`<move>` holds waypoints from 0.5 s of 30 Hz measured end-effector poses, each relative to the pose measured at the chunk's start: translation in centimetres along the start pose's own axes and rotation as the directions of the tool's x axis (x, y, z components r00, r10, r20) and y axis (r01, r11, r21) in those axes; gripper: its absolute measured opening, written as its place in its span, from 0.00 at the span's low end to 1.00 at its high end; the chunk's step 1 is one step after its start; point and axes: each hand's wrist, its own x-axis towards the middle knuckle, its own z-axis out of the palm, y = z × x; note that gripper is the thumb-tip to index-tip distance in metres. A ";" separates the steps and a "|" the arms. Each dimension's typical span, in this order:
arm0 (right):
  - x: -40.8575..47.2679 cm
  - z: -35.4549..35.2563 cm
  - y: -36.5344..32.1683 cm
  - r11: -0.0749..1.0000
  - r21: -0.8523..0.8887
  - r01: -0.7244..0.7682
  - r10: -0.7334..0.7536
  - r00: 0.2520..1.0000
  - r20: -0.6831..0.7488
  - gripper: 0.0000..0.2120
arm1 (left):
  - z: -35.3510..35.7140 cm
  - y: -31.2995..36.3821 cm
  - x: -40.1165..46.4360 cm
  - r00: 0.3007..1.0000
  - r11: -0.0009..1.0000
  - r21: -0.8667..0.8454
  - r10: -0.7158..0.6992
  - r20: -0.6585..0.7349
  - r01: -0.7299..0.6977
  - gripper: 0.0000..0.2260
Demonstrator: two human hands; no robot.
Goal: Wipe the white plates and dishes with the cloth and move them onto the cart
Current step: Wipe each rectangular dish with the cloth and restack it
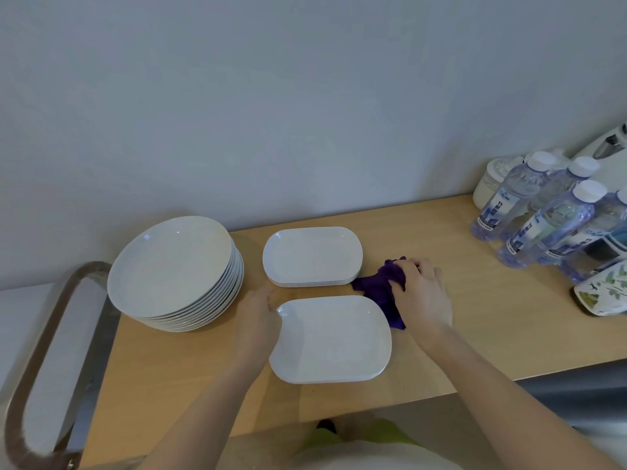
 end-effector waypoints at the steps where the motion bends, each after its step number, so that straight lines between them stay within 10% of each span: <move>1: 0.1 0.0 0.2 0.999 -0.044 0.000 0.001 1.000 0.019 0.16 | -0.2 0.3 0.4 1.000 0.999 0.018 0.027 -0.014 -0.027 0.21; 15: 3.0 0.8 -1.9 0.964 -0.246 0.104 -0.076 0.990 0.121 0.18 | -1.0 4.0 6.0 0.995 0.972 0.215 -0.098 0.015 0.093 0.12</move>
